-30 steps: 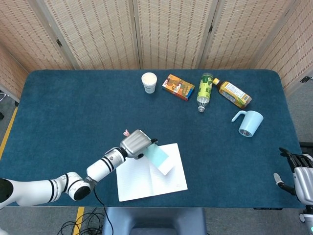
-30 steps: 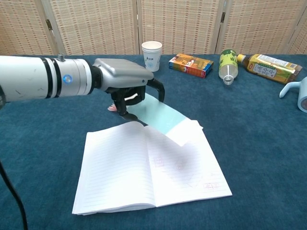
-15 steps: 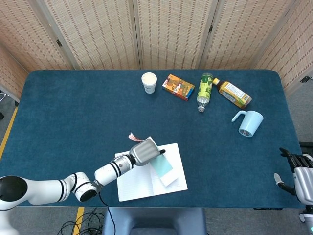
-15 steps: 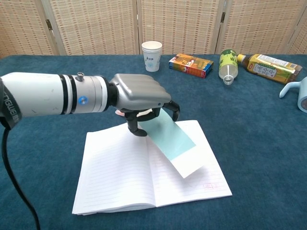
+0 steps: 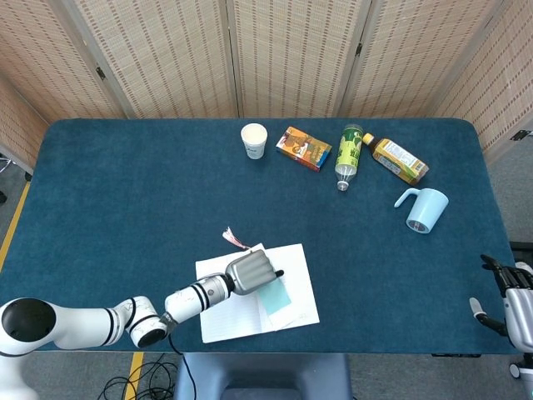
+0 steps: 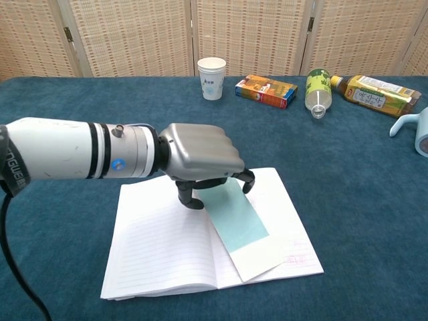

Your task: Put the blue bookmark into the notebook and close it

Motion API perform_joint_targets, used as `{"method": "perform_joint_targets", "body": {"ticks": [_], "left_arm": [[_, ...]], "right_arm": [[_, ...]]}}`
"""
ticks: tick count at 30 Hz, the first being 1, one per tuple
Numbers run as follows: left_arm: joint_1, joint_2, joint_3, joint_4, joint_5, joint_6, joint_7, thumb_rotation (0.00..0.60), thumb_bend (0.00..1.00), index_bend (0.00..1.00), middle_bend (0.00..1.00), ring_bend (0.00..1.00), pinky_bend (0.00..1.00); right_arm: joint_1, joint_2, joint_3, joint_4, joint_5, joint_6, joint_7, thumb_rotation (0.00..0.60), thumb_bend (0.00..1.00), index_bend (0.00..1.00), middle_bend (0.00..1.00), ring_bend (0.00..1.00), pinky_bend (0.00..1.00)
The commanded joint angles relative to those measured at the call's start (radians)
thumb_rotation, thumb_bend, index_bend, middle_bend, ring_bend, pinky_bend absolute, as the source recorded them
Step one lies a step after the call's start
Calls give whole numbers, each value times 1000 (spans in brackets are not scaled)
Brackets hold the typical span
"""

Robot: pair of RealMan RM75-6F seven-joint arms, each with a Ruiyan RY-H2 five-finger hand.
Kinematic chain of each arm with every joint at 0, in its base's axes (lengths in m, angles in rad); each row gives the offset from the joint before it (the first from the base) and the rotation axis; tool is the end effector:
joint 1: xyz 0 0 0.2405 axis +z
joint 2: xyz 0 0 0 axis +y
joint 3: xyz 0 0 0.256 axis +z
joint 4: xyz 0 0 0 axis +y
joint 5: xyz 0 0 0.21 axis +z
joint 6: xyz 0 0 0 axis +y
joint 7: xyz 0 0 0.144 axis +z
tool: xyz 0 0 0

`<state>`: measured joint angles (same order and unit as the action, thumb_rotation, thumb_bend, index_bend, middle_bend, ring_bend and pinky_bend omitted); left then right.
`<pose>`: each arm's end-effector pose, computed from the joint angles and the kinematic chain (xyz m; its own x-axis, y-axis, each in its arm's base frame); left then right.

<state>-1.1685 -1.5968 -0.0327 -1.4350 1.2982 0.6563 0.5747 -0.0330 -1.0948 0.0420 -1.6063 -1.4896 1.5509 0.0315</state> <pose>-0.0359 0.3270 -0.0828 0.8655 -0.0641 0.4968 0.1856 -0.8802 -0.4369 -0.3309 -0.1415 0.1758 0.3968 0.0115 0.9178 -0.9129 0.1090 0.3933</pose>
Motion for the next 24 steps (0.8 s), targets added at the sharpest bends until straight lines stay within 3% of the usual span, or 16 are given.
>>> {"method": "perform_joint_targets", "body": {"ticks": [1, 8, 16, 24], "left_arm": [[-1, 4, 9, -12, 18, 4, 13, 600, 311, 328, 772, 766, 896], [-2, 0, 13, -21, 35, 20, 53, 600, 311, 305, 755, 755, 888], [18, 6, 10, -43, -14, 41, 86, 600, 311, 89, 730, 738, 886], [60, 72, 18, -106, -74, 81, 102, 600, 311, 114, 728, 736, 884]], "right_arm": [[-1, 0, 0, 0, -1, 1, 0, 600, 255, 169, 286, 265, 232], [-6, -1, 0, 0, -3, 7, 1, 600, 255, 169, 286, 266, 232], [-11, 1, 0, 4, -4, 13, 8, 600, 255, 169, 286, 266, 232], [-8, 1, 1, 5, -13, 13, 11, 600, 255, 169, 286, 268, 232]]}}
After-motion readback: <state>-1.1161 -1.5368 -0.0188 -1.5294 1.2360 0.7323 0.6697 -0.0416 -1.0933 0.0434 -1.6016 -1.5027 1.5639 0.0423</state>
